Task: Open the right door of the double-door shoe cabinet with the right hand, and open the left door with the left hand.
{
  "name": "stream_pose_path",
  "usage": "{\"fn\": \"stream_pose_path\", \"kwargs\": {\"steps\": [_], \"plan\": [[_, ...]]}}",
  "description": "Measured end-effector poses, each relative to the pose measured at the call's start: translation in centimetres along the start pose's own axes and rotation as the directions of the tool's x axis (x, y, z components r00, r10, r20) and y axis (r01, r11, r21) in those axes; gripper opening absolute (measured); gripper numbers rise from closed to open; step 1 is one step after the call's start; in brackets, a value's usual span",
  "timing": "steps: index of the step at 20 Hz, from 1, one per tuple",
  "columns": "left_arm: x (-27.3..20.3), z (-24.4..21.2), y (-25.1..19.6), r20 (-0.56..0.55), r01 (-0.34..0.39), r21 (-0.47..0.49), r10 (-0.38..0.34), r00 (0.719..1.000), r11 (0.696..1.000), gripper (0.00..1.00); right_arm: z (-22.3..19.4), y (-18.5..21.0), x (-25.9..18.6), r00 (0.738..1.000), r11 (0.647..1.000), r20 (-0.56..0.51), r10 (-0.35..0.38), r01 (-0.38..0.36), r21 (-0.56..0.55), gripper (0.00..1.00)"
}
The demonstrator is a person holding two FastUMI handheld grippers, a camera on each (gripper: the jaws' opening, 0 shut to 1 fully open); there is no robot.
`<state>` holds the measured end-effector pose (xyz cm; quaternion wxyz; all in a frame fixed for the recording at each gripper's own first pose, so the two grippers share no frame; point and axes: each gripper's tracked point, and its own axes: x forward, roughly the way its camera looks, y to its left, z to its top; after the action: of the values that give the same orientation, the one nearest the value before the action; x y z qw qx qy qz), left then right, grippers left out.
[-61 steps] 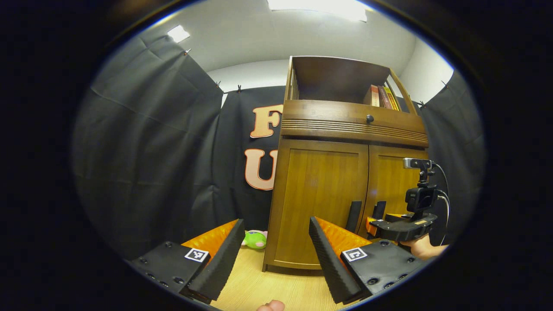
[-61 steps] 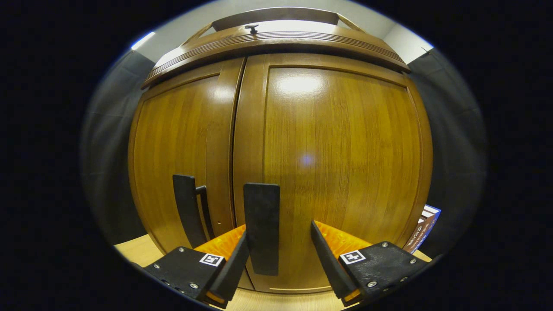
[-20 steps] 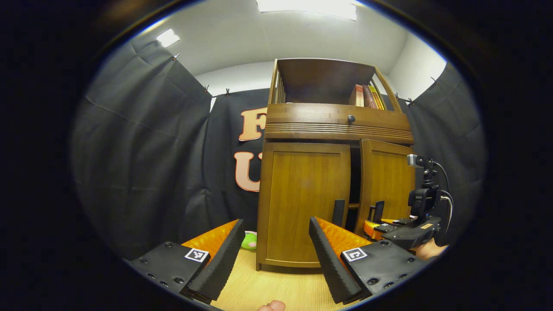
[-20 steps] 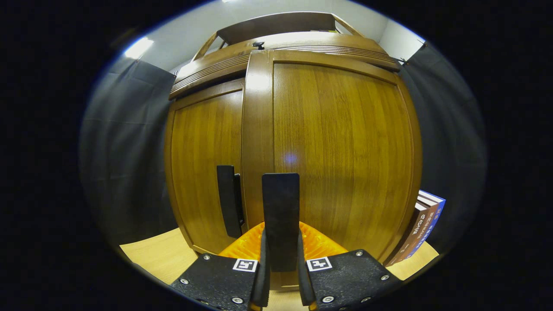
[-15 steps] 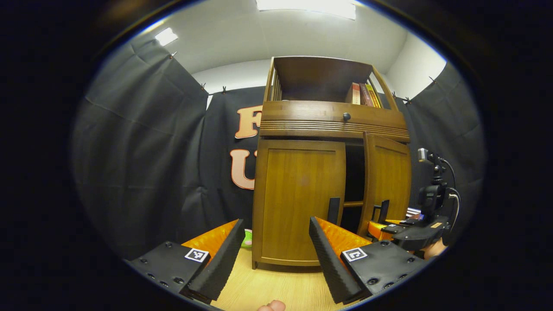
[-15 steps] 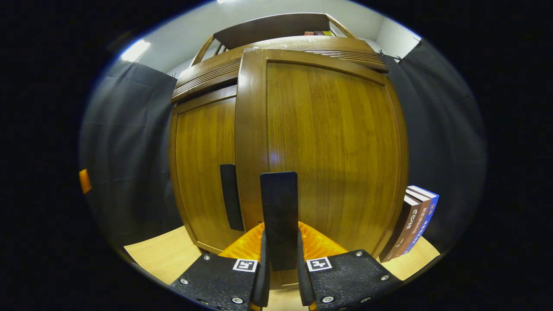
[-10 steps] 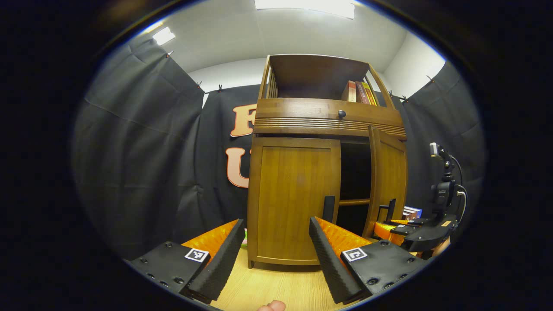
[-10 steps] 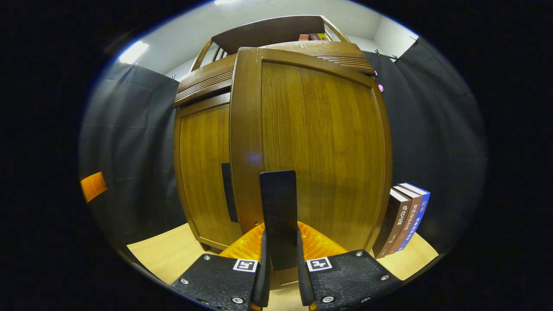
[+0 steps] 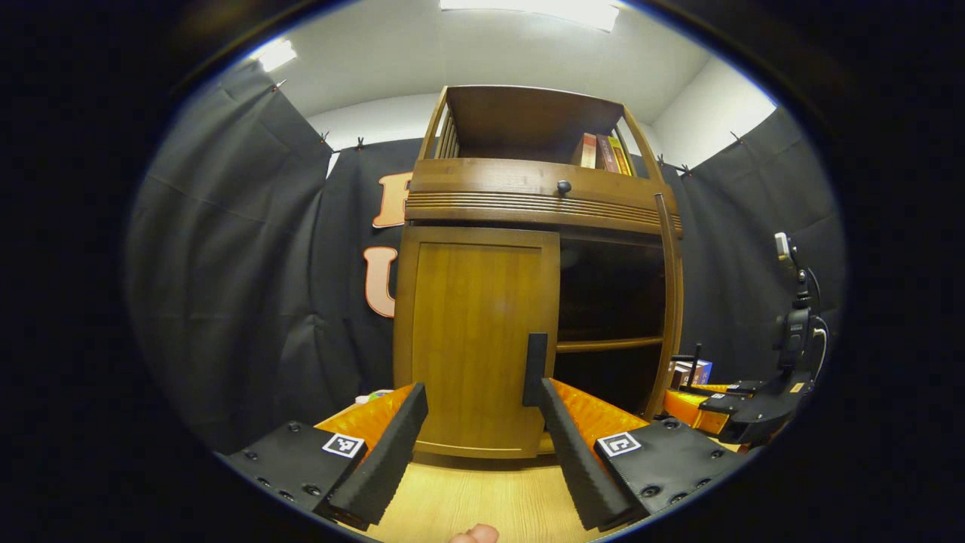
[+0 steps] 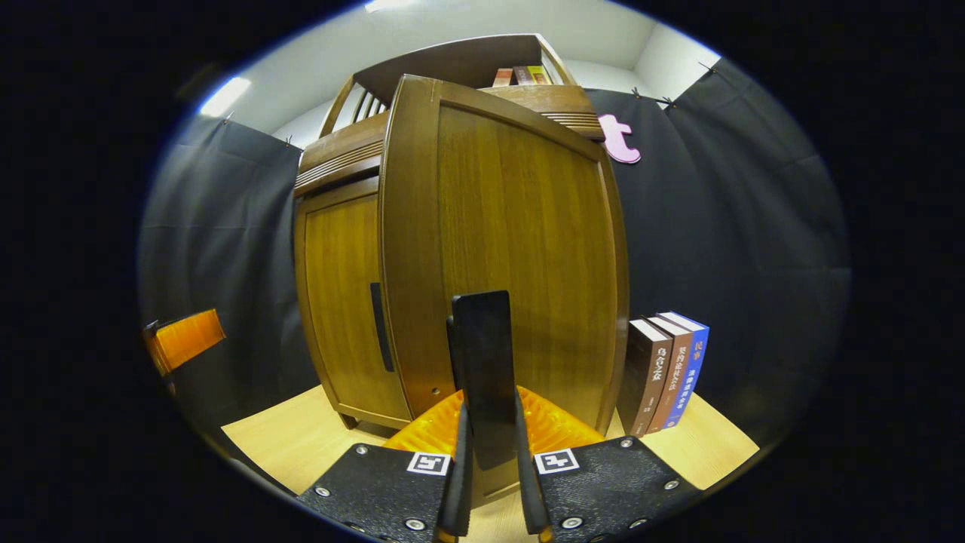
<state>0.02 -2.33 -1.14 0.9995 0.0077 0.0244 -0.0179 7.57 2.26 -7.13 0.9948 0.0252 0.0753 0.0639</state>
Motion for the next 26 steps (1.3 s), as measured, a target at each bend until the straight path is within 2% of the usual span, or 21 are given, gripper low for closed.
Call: {"fn": "stream_pose_path", "kwargs": {"steps": [1, 2, 3, 4, 5, 6, 7, 8, 9, 13, 14, 15, 16, 17, 18, 19, 21, 26], "plan": [[0.2, 0.0, -0.3, 0.000, 0.007, -0.001, -0.007, 1.000, 1.000, 0.95, 0.0, -0.6, -0.4, 1.000, 1.000, 0.000, -0.014, 0.014, 0.002, 0.27], [0.3, -0.2, -0.6, 0.000, 0.013, -0.003, -0.013, 1.000, 1.000, 0.94, -0.1, -1.2, -0.9, 1.000, 1.000, -0.007, -0.028, 0.028, 0.005, 0.36], [0.2, -0.4, -0.8, 0.000, 0.020, -0.004, -0.020, 1.000, 1.000, 0.94, -0.3, -1.8, -1.4, 0.999, 0.999, -0.016, -0.041, 0.042, 0.008, 0.26], [0.3, -0.6, -1.2, -0.002, 0.027, -0.008, -0.027, 1.000, 1.000, 0.94, -0.7, -2.6, -2.0, 0.998, 0.999, -0.034, -0.052, 0.052, 0.012, 0.26], [0.5, -0.6, -1.5, -0.003, 0.034, -0.012, -0.034, 0.999, 0.999, 0.95, -0.3, -3.3, -2.6, 0.998, 0.998, -0.021, -0.065, 0.065, 0.017, 0.16], [0.7, -0.6, -1.9, -0.003, 0.040, -0.018, -0.040, 0.999, 0.999, 0.95, -0.6, -4.1, -3.1, 0.997, 0.997, -0.027, -0.078, 0.078, 0.009, 0.22], [0.9, -0.6, -2.2, -0.005, 0.046, -0.025, -0.046, 0.999, 0.999, 0.95, -0.4, -5.0, -3.6, 0.995, 0.995, -0.024, -0.097, 0.097, -0.004, 0.11], [0.7, -0.7, -2.7, -0.008, 0.055, -0.032, -0.055, 0.998, 0.998, 0.95, -0.3, -6.1, -4.1, 0.992, 0.992, -0.029, -0.124, 0.123, -0.024, 0.29], [0.8, -0.7, -3.0, -0.010, 0.063, -0.037, -0.063, 0.998, 0.997, 0.95, -0.4, -7.4, -4.5, 0.988, 0.987, -0.029, -0.154, 0.153, -0.044, 0.17], [1.2, -1.3, -4.1, -0.023, 0.087, -0.052, -0.089, 0.996, 0.995, 0.95, 0.2, -12.7, -6.0, 0.968, 0.966, 0.006, -0.249, 0.249, -0.066, 0.06], [1.4, -1.4, -4.4, -0.027, 0.095, -0.061, -0.097, 0.995, 0.994, 0.94, 0.3, -13.3, -6.0, 0.973, 0.973, 0.008, -0.229, 0.229, -0.028, 0.14], [1.5, -1.5, -4.7, -0.030, 0.099, -0.070, -0.102, 0.994, 0.993, 0.95, 0.4, -13.9, -6.2, 0.976, 0.976, 0.009, -0.217, 0.217, -0.001, 0.12], [1.5, -1.4, -4.8, -0.031, 0.103, -0.076, -0.105, 0.994, 0.992, 0.95, 0.2, -14.2, -6.1, 0.982, 0.981, 0.004, -0.191, 0.191, -0.013, 0.02], [1.3, -1.3, -4.9, -0.028, 0.104, -0.078, -0.106, 0.994, 0.992, 0.94, 0.4, -14.7, -6.1, 0.987, 0.986, 0.006, -0.162, 0.162, -0.039, 0.12], [1.2, -1.2, -4.9, -0.024, 0.102, -0.078, -0.104, 0.994, 0.992, 0.94, 0.4, -15.2, -6.2, 0.991, 0.990, -0.001, -0.132, 0.131, -0.049, 0.13], [1.3, -1.2, -4.9, -0.021, 0.100, -0.076, -0.102, 0.995, 0.992, 0.94, 0.5, -15.9, -6.3, 0.994, 0.993, 0.002, -0.106, 0.106, -0.043, 0.03], [1.2, -1.5, -4.8, -0.020, 0.094, -0.071, -0.095, 0.995, 0.993, 0.99, 0.6, -17.2, -6.4, 0.998, 0.998, -0.002, -0.065, 0.065, -0.015, 0.04], [1.0, -1.8, -4.3, -0.021, 0.058, -0.085, -0.060, 0.998, 0.995, 0.96, 0.8, -18.5, -6.5, 1.000, 1.000, 0.020, -0.003, 0.003, 0.010, 0.04]]}}
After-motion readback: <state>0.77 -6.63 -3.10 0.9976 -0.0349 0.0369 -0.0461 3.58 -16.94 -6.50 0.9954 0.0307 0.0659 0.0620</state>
